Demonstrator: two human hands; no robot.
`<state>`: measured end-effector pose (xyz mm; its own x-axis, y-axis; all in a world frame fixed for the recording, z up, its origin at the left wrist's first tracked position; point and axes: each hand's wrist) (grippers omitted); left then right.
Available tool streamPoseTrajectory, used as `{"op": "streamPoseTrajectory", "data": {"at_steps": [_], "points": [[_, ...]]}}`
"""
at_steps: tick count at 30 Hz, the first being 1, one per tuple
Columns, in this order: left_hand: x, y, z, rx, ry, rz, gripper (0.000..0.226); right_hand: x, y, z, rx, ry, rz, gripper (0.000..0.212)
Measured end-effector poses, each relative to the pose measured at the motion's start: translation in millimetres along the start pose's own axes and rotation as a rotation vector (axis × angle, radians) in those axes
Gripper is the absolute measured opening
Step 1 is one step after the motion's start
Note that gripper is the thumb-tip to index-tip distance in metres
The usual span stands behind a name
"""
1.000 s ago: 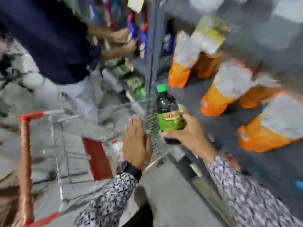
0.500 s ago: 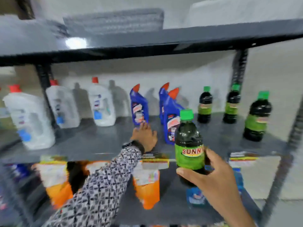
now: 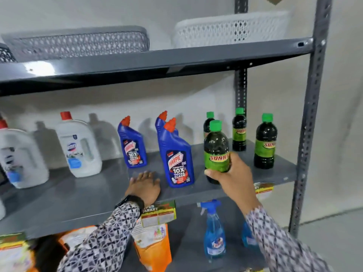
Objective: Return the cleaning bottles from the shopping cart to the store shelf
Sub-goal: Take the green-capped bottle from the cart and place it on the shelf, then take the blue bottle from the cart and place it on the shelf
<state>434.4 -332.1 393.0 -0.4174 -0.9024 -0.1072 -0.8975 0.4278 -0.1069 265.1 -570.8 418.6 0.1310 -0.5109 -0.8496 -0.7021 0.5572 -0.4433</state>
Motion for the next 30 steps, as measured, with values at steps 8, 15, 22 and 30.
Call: {"op": "streamPoseTrajectory", "data": {"at_steps": [8,15,22,30], "points": [[-1,-1,2,-0.034,0.039,-0.037,0.058,41,-69,15,-0.052,0.061,0.058,0.061],[7,30,-20,0.278,0.564,-0.140,0.050,34,-41,14,0.012,0.113,-0.035,0.086],[-31,209,66,0.827,0.780,-0.376,0.035,28,73,68,-0.025,0.070,-0.604,0.056],[-112,423,253,0.371,1.072,-1.238,0.037,27,290,264,-1.143,0.014,-0.791,0.052]]}}
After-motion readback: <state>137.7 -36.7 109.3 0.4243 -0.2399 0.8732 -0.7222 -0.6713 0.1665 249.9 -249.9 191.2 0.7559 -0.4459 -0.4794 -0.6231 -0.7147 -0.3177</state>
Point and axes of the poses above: each hand's wrist, its own y-axis away from the middle knuckle, its own z-axis out of the palm, x = y × z, and after that the axes turned 3 degrees about -y, right-handed
